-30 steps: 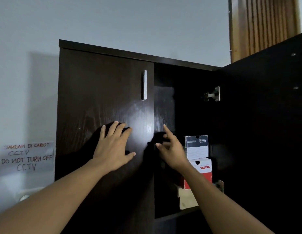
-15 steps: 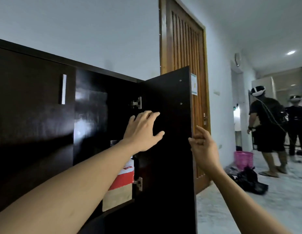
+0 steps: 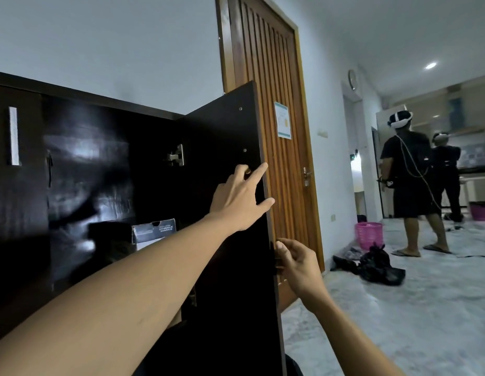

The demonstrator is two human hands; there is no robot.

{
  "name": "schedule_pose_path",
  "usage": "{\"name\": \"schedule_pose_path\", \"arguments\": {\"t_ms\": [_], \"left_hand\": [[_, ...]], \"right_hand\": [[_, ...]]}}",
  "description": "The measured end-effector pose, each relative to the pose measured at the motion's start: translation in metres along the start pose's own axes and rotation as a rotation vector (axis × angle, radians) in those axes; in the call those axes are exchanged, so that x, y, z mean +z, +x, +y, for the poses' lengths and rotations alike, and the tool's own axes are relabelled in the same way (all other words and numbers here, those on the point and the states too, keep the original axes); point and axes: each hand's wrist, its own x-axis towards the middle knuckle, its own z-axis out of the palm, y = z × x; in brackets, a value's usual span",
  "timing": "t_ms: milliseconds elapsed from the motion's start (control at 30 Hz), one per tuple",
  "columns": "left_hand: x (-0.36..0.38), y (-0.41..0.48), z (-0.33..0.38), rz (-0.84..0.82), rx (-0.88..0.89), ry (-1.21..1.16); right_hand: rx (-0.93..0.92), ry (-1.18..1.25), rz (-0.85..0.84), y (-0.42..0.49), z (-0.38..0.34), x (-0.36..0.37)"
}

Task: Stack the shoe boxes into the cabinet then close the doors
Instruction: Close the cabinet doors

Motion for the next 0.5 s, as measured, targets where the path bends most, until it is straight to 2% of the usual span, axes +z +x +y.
{"name": "schedule_pose_path", "arguments": {"t_ms": [67,200,367,500], "left_hand": [[-0.002,-0.006,-0.004,0.03,0.002,-0.059],[-0.033,-0.032,-0.02,0.104,0.029,-0.007],[-0.085,-0.077,-0.057,0.086,0.029,-0.135],[-0.125,-0.111,-0.096,0.066,-0.051,-0.171]], "right_hand": [[0.008,0.012,-0.018,-0.003,-0.005,0.004],[0.033,0.051,-0.138,-0.016,-0.018,0.023],[0.015,-0.002,-0.325,-0.036,-0.039,0.068],[0.025,-0.04,-0.408,-0.042,-0.046,0.124]]}}
